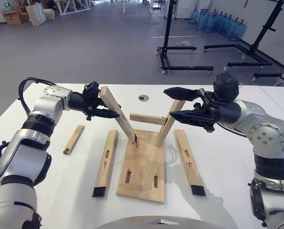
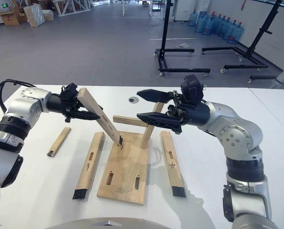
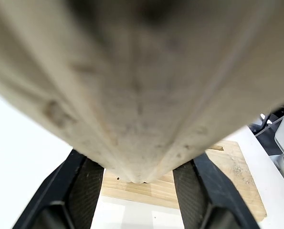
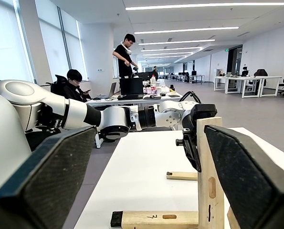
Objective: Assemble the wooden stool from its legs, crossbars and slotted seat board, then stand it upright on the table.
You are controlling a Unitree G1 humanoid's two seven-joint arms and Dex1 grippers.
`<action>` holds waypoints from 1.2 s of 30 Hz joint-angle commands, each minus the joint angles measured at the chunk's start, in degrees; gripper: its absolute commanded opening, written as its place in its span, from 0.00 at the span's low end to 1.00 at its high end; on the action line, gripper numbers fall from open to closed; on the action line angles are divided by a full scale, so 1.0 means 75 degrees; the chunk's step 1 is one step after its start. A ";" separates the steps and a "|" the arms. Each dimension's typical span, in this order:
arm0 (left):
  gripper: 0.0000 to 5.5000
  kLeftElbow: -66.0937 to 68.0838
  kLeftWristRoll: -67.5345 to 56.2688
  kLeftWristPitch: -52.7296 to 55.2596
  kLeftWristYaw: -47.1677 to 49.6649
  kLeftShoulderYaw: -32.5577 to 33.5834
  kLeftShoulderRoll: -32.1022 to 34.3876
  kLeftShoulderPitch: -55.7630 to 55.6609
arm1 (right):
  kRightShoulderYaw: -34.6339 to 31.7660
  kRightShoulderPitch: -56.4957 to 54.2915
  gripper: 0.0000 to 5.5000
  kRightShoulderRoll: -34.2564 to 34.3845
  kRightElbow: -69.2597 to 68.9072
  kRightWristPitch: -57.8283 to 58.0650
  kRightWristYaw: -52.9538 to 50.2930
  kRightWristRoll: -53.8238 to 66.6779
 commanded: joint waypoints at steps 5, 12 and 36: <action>0.37 -0.0016 0.0195 -0.0274 -0.0070 -0.0592 0.0279 -0.0184 | 0.0020 0.0034 0.76 -0.0003 -0.0054 0.0094 0.0105 0.0106; 0.37 0.0124 0.0451 -0.0618 -0.0069 -0.0942 0.0355 -0.0385 | 0.0134 0.0189 0.76 0.0047 -0.0231 0.0093 0.0049 0.0155; 0.37 0.0316 0.0178 -0.0232 -0.0070 -0.1178 0.0254 -0.0327 | 0.2875 -0.0618 0.76 0.0242 -0.0200 -0.4380 -0.1382 -0.6709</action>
